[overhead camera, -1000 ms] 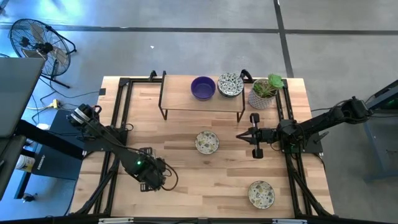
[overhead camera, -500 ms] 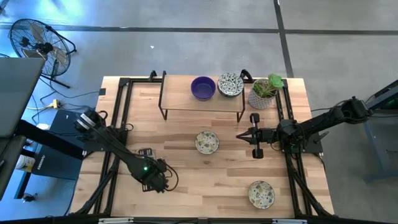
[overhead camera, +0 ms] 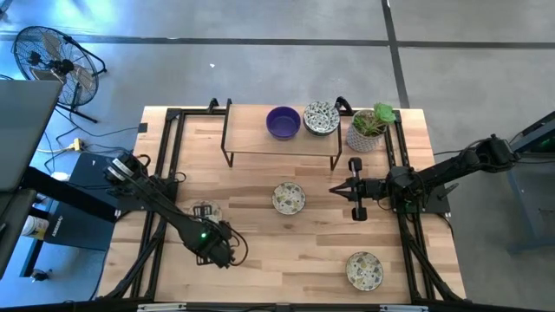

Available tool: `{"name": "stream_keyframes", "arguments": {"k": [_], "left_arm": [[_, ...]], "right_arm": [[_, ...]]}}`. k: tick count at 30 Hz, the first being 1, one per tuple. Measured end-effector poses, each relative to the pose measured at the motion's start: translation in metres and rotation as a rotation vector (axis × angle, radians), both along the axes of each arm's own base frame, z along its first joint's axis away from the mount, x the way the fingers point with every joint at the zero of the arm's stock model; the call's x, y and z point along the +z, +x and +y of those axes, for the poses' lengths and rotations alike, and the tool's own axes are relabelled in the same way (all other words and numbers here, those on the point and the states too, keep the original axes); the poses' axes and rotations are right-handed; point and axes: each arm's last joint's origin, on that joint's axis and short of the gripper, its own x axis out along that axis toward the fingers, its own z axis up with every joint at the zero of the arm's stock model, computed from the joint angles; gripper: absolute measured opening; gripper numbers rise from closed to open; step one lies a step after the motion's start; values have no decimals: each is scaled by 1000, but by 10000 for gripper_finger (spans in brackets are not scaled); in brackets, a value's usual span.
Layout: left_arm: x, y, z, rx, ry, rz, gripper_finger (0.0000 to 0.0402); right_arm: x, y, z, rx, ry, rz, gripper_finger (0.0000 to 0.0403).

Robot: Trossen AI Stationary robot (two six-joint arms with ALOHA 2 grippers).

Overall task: Pick & Place Mini bowls
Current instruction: Put the top yellow patterned bowl on the shelf

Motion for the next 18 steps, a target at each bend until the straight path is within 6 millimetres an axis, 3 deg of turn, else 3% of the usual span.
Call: {"name": "stream_keyframes", "arguments": {"k": [5,14,18], "left_arm": [[3,-1,1,-38,2,44,16],[43,8,-3,-180,72,7,3],[49,11,-4,-194,100,-36,3]], "right_arm": [[0,0,0,0,1,0,0],[0,0,0,0,2,-2,0],[0,0,0,0,4,-4,0]]}}
